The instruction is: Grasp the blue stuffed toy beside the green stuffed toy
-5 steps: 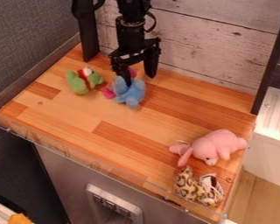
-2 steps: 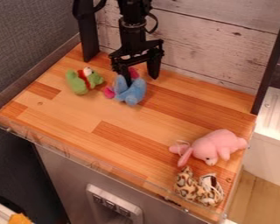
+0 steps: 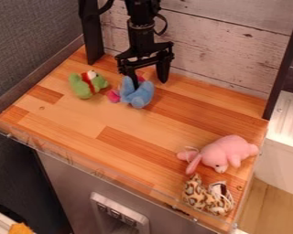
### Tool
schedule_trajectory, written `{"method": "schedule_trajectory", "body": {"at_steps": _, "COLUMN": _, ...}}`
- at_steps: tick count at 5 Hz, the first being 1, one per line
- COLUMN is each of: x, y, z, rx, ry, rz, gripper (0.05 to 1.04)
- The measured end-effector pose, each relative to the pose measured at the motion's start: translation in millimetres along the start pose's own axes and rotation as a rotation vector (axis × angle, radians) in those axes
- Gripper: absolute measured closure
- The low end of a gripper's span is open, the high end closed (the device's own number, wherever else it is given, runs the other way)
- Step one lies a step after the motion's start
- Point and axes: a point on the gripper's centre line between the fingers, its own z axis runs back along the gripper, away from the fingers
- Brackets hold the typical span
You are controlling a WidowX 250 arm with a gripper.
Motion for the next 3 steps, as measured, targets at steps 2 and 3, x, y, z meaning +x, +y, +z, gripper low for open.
{"method": "schedule_trajectory", "body": {"at_steps": 2, "x": 1.9, "y": -0.3, "z": -1.4, "rx": 0.001, "ry": -0.007, "rz": 0.088, "gripper": 0.086}}
{"method": "schedule_trajectory", "body": {"at_steps": 3, "x": 3.3, "y": 5.7, "z": -1.9, "rx": 0.000, "ry": -0.007, "rz": 0.145, "gripper": 0.147}}
